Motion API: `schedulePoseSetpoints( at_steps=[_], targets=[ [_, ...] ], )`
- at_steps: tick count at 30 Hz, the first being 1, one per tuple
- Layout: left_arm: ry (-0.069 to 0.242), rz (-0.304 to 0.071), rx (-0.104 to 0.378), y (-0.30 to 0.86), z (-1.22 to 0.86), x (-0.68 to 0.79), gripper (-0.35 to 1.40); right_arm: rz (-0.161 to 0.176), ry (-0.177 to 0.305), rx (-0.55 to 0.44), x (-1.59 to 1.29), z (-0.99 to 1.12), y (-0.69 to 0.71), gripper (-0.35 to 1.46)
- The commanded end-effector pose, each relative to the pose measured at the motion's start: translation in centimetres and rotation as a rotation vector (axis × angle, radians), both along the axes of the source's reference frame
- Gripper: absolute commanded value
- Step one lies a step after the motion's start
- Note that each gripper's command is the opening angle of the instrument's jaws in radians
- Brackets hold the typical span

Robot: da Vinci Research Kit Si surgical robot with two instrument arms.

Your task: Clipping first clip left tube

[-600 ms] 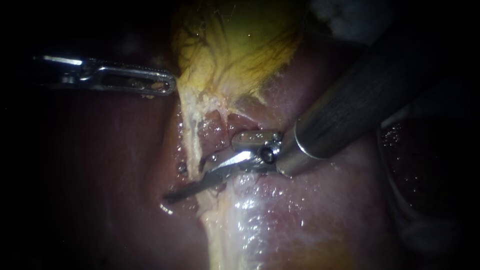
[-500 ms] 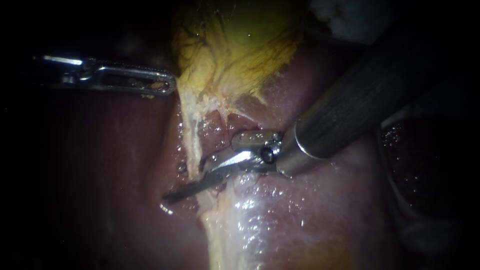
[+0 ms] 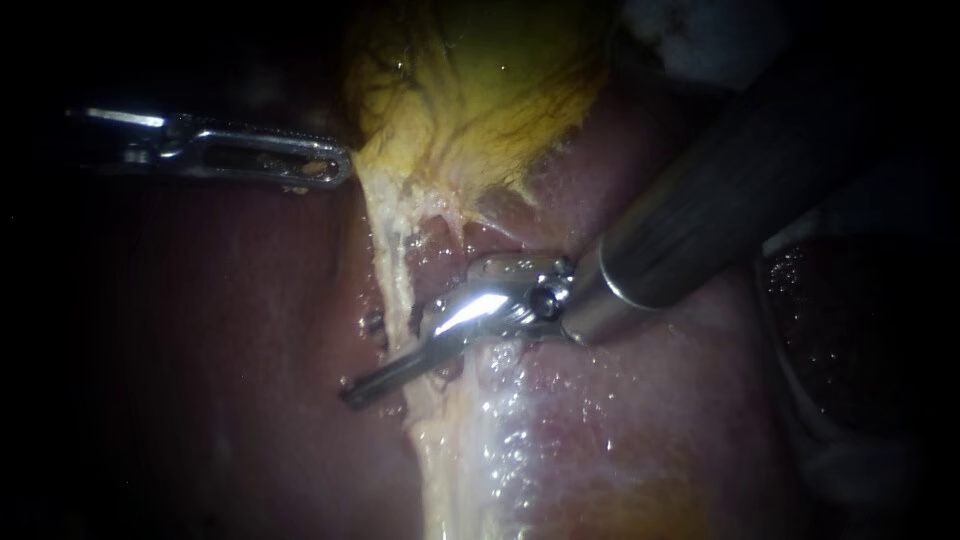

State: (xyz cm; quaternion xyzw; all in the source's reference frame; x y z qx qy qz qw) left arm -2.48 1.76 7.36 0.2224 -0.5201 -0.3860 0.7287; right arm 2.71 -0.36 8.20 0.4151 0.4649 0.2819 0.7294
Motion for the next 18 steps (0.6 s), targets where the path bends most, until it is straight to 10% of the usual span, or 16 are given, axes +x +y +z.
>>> schedulePoseSetpoints(
  at_steps=[1,18],
  targets=[
    [0.000,0.000,0.000,0.00,0.00,0.00,-0.35,0.001,0.001,-0.007,-0.03,-0.01,0.00,0.60],
    [0.000,0.000,0.000,0.00,0.00,0.00,-0.35,0.001,-0.017,-0.060,-0.43,-0.15,0.22,0.60]
  ],
)
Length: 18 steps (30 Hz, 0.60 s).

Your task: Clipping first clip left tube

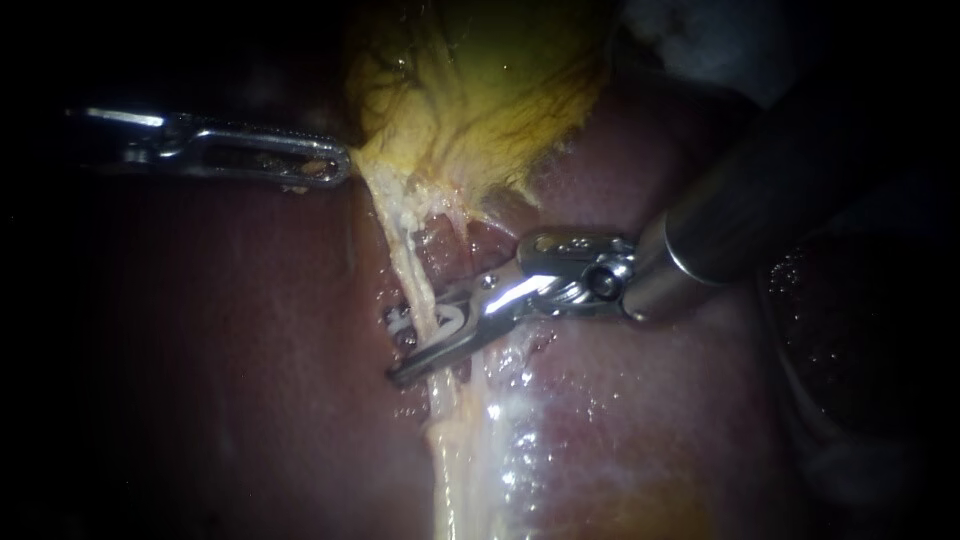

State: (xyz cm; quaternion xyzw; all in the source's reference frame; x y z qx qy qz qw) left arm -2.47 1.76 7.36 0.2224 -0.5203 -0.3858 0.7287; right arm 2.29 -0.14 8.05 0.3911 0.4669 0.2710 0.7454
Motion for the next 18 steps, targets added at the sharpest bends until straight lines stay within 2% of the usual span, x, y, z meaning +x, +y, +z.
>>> schedulePoseSetpoints(
  at_steps=[1,5,7,8,11,14,18],
  targets=[
    [0.000,0.000,0.000,0.00,0.00,0.00,-0.35,-0.006,0.003,0.003,-0.01,0.00,0.00,0.60],
    [0.000,0.000,0.000,0.00,0.00,0.00,-0.35,-0.050,0.027,0.025,-0.03,0.00,0.00,0.60],
    [0.000,0.000,0.000,0.00,0.00,0.00,-0.35,-0.072,0.060,0.042,-0.03,0.00,0.00,0.60],
    [0.000,0.000,0.000,0.00,0.00,0.00,-0.35,-0.084,0.094,0.056,-0.04,0.00,0.00,0.60],
    [0.000,0.000,0.000,0.00,0.00,0.00,-0.35,-0.086,0.185,0.072,-0.04,0.02,0.00,0.59],
    [0.000,0.000,0.000,0.00,0.00,0.00,-0.35,-0.076,0.257,0.124,-0.05,0.05,0.03,0.58],
    [0.000,0.000,0.000,0.00,0.00,0.00,-0.35,-0.086,0.323,0.189,-0.07,0.11,0.03,0.58]
  ],
)
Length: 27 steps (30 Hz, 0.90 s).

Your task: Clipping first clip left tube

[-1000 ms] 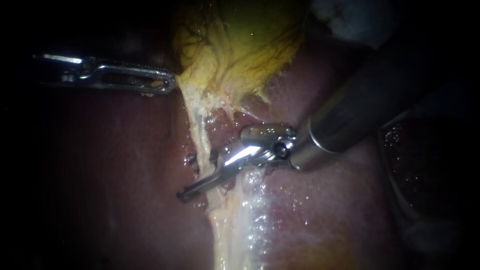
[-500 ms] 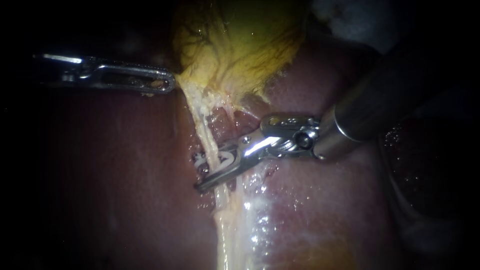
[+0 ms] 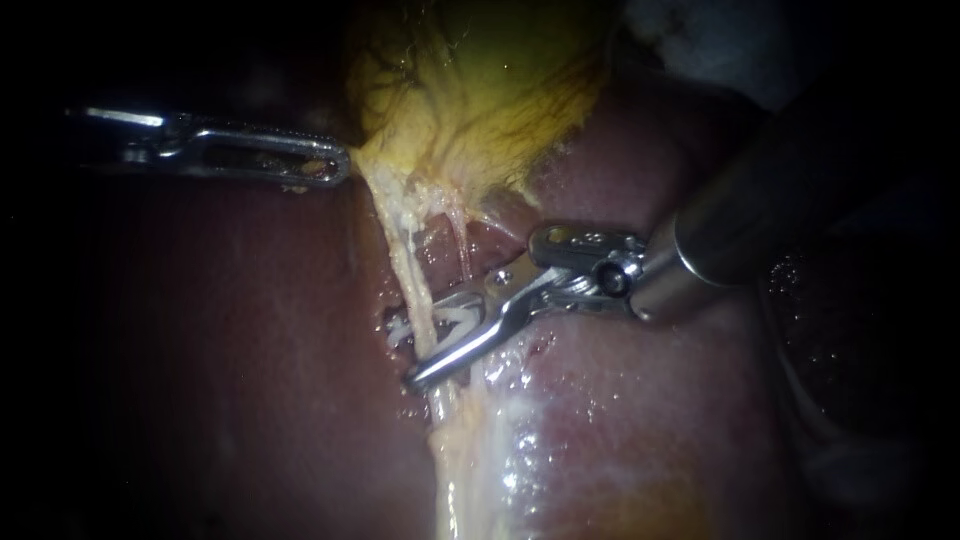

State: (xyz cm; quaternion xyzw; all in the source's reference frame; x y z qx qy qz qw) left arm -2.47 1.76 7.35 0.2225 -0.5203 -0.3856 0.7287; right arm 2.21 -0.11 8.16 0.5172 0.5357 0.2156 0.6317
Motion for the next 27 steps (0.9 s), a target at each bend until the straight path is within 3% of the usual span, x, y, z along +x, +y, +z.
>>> schedulePoseSetpoints(
  at_steps=[1,4,11,17,27],
  targets=[
    [0.000,0.000,0.000,0.00,0.00,0.00,-0.35,-0.007,0.017,0.023,-0.01,0.02,-0.01,0.58],
    [0.000,0.000,0.000,0.00,0.00,0.00,-0.35,-0.018,0.072,0.090,-0.04,0.06,-0.05,0.57],
    [0.001,-0.001,0.000,0.00,0.01,-0.02,-0.35,0.045,0.016,0.169,-0.03,0.11,-0.14,0.54],
    [0.001,-0.001,0.000,0.00,0.01,-0.02,-0.35,0.097,-0.013,0.211,0.06,0.01,-0.20,0.55],
    [0.000,-0.001,0.000,0.00,0.01,-0.01,-0.35,0.090,-0.007,0.224,0.14,-0.22,-0.32,0.55]
  ],
)
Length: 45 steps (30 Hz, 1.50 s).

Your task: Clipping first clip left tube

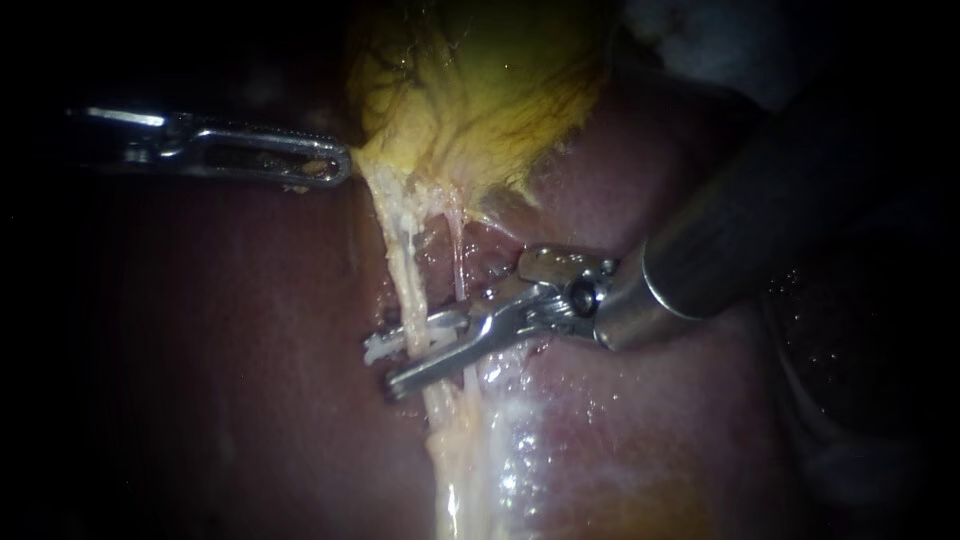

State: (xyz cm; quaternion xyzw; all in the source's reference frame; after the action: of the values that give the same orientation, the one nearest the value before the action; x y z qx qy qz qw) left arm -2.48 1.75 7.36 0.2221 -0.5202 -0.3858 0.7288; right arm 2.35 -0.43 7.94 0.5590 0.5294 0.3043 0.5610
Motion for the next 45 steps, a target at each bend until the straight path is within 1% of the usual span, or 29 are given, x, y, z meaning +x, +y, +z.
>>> schedulePoseSetpoints(
  at_steps=[1,5,9,10,14,18,22,27,31,34,36,37,38,39,40,42,44,45],
  targets=[
    [0.000,0.000,0.000,0.00,0.00,0.00,-0.35,-0.009,0.002,0.000,-0.01,-0.03,0.00,0.55],
    [0.000,0.000,0.000,0.00,0.00,0.00,-0.35,-0.036,0.012,0.000,-0.04,-0.12,-0.04,0.54],
    [0.000,0.000,0.000,0.00,0.00,0.00,-0.35,-0.063,0.025,-0.003,-0.06,-0.19,-0.14,0.54],
    [0.000,0.000,0.000,0.00,0.00,0.00,-0.35,-0.079,0.032,-0.006,-0.06,-0.21,-0.18,0.54],
    [0.000,0.000,0.000,0.00,0.00,0.00,-0.35,-0.120,0.052,-0.010,-0.06,-0.29,-0.28,0.54],
    [0.000,0.000,0.000,0.00,0.00,0.00,-0.35,-0.147,0.065,-0.012,-0.04,-0.36,-0.34,0.54],
    [0.000,0.000,0.000,0.00,0.00,0.00,-0.35,-0.162,0.074,-0.013,-0.01,-0.39,-0.37,0.52],
    [0.000,0.000,0.000,0.00,0.00,0.00,-0.35,-0.223,0.098,-0.025,0.00,-0.37,-0.38,0.45],
    [0.000,0.000,0.000,0.00,0.00,0.00,-0.35,-0.249,0.111,-0.036,-0.01,-0.35,-0.38,0.34],
    [0.000,0.000,0.000,0.00,0.00,0.00,-0.35,-0.253,0.120,-0.047,0.00,-0.34,-0.36,0.21],
    [0.000,0.000,0.000,0.00,0.00,0.00,-0.35,-0.253,0.131,-0.062,0.00,-0.34,-0.36,0.06],
    [0.000,0.000,0.000,0.00,0.00,0.00,-0.35,-0.250,0.138,-0.071,0.01,-0.33,-0.35,0.02],
    [-0.001,0.000,0.000,0.00,0.00,0.00,-0.35,-0.235,0.147,-0.088,0.01,-0.32,-0.34,-0.04],
    [-0.001,0.000,0.000,0.00,0.00,0.00,-0.35,-0.216,0.155,-0.105,0.02,-0.31,-0.33,-0.22],
    [-0.001,0.000,0.000,0.00,0.00,0.00,-0.35,-0.198,0.154,-0.112,0.03,-0.30,-0.32,-0.35],
    [-0.001,0.001,0.000,0.01,0.00,0.01,-0.35,-0.157,0.140,-0.111,0.05,-0.25,-0.27,-0.35],
    [-0.001,0.001,0.000,0.00,0.00,0.01,-0.35,-0.149,0.134,-0.111,0.06,-0.21,-0.22,-0.35],
    [-0.001,0.001,0.000,0.00,0.00,0.01,-0.35,-0.144,0.139,-0.121,0.05,-0.20,-0.21,-0.35]
  ],
)
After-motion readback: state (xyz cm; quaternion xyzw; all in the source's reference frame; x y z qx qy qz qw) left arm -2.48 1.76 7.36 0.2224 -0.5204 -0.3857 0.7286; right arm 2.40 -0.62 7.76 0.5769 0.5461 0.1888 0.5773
